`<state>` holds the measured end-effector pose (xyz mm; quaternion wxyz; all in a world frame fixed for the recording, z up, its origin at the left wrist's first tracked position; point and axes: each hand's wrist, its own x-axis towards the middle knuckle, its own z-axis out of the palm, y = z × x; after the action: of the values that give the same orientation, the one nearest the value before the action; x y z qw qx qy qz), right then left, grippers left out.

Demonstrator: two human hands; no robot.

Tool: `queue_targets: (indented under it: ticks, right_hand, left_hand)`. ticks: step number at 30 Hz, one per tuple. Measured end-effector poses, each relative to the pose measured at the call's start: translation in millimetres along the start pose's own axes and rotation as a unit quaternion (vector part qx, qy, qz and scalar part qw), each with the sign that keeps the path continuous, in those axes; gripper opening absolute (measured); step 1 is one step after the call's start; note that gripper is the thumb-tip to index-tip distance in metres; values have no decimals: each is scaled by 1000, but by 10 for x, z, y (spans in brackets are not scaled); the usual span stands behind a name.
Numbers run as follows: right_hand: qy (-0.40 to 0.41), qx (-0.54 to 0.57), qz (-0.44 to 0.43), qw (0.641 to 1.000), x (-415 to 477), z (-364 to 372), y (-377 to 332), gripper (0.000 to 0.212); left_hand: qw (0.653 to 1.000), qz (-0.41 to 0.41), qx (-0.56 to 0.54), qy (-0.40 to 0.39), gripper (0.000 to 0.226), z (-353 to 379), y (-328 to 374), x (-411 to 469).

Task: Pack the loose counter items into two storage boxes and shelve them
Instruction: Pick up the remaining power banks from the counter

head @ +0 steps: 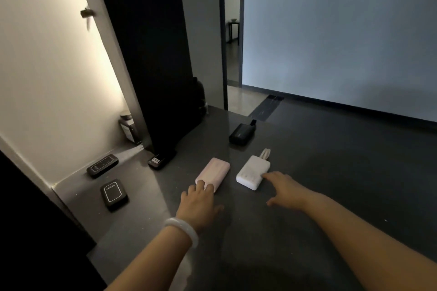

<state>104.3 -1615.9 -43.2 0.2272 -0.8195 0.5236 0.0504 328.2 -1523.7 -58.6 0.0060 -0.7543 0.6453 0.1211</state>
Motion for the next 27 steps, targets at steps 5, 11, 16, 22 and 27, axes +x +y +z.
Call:
queue_targets:
  ticks: [5,11,16,22,27]
  right_hand:
    - [3,-94,-44,995,481,-174,96,99]
    - [-43,-179,-109,977,1093,-274,112,112]
    - [-96,-210,-132,964,1446,-218,138,113]
    - [-68,-217,-115,967,1442,-135,182,100]
    - [-18,-141,5,990,1134,68,286,99]
  left_hand:
    - [997,-33,-63,13,78,-2,-109,472]
    - [991,-93,-101,9,103,30,-152,1186]
    - [982,-127,-140,-25,102,108,-178,1540]
    - [969,-168,-174,-59,111,168,-177,1588]
    - [962,-175,-194,-78,114,240,-114,1453]
